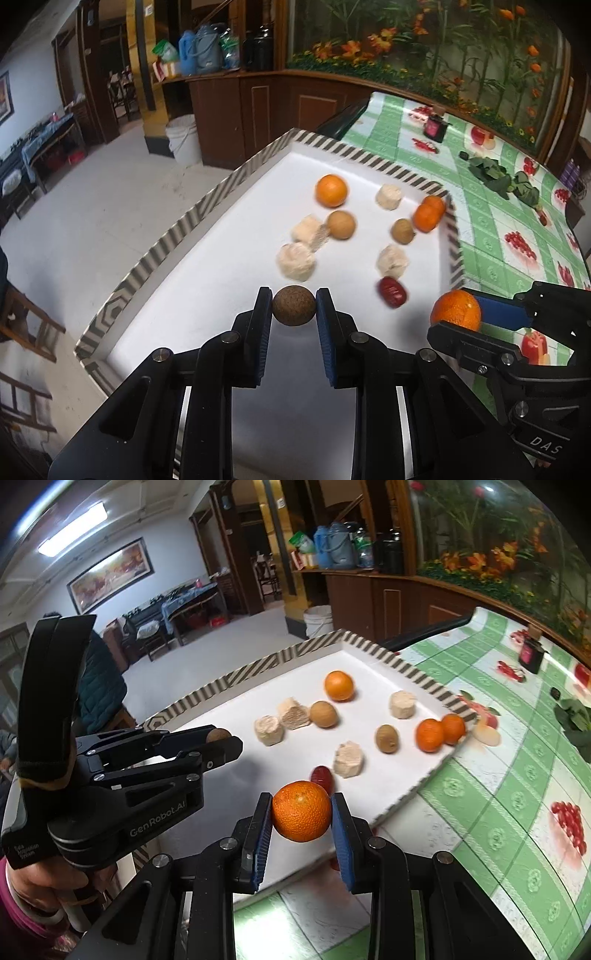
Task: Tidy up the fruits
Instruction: 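Carry the kiwi and orange into the white tray and open both grippers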
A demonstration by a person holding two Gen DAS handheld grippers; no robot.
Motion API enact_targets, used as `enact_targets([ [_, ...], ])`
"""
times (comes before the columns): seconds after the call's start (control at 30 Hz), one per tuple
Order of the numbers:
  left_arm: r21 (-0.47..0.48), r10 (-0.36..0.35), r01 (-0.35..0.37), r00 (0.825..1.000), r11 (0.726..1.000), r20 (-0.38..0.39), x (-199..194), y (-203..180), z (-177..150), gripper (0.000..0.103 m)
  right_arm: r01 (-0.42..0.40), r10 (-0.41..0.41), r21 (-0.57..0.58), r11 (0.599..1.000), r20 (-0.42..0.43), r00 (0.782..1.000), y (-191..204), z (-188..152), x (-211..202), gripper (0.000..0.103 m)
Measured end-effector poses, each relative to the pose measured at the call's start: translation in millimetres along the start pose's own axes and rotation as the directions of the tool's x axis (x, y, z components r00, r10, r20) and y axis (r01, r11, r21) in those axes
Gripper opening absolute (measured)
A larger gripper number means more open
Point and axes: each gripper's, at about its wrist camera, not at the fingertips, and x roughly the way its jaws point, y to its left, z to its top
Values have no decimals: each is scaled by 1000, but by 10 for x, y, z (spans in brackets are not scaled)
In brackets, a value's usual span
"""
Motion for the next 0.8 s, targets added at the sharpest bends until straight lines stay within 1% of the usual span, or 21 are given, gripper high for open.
enact_targets([
  [0.13,-19,9,-9,1000,1000,-16,43,126,-15,23,-14,13,-35,999,-23,1000,106,22,122,30],
  [0.33,-20,11,-11,999,1000,-34,104,163,-13,23,-21,18,-58,998,-62,998,183,51,313,30],
  [0.63,-29,21,-22,999,999,-43,173,197,44,23,-19,13,-62,998,-110,994,143,51,531,30],
  [0.73,-25,25,-27,998,999,-55,207,190,57,23,3,-11,-68,998,-111,994,131,49,559,30],
  [0.8,-26,26,-28,997,999,-68,242,181,61,23,-7,0,-57,998,-112,994,104,56,570,30],
])
